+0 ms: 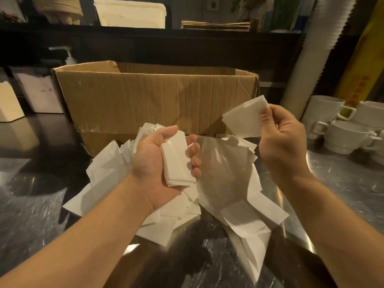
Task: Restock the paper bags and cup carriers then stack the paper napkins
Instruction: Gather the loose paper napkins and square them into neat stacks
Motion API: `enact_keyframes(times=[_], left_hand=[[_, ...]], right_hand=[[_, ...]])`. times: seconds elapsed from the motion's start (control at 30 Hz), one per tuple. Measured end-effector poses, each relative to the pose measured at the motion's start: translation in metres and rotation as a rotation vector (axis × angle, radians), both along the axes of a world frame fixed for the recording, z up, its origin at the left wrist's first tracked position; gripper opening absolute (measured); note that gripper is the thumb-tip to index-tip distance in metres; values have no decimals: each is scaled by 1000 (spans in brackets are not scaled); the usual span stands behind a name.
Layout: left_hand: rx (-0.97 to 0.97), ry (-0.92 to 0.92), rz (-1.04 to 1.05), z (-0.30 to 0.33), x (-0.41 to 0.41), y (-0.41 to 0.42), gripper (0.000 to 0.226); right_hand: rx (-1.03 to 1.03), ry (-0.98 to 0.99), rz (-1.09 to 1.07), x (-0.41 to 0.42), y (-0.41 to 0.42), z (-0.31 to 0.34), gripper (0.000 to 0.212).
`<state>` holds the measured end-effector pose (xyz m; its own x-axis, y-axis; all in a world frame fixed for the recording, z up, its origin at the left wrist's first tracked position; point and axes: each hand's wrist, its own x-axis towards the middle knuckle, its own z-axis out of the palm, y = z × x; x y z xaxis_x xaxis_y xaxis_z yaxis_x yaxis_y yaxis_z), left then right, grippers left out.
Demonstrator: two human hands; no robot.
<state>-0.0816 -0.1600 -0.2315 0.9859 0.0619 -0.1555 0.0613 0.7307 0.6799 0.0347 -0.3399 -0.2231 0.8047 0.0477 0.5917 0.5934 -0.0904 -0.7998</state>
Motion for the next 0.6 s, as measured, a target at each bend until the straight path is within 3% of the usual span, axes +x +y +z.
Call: enact_keyframes(times=[0.1, 0.17, 0.3, 0.47, 0.6], left_hand=[[13, -4, -10, -1, 0, 0, 41], [25, -8, -8, -1, 0, 1, 36], [99, -22, -30, 1, -2, 0, 39], [263, -58, -212, 3, -8, -7, 47], [338, -104, -210, 5, -12, -12, 54]], right_hand=[[163, 64, 175, -11, 1, 7, 11], [265, 219, 450, -19, -2, 16, 12], [110, 314, 788, -27, -8, 21, 10], [-47, 179, 738, -37, 6, 8, 22], [-106, 118, 661, -45, 12, 3, 25]])
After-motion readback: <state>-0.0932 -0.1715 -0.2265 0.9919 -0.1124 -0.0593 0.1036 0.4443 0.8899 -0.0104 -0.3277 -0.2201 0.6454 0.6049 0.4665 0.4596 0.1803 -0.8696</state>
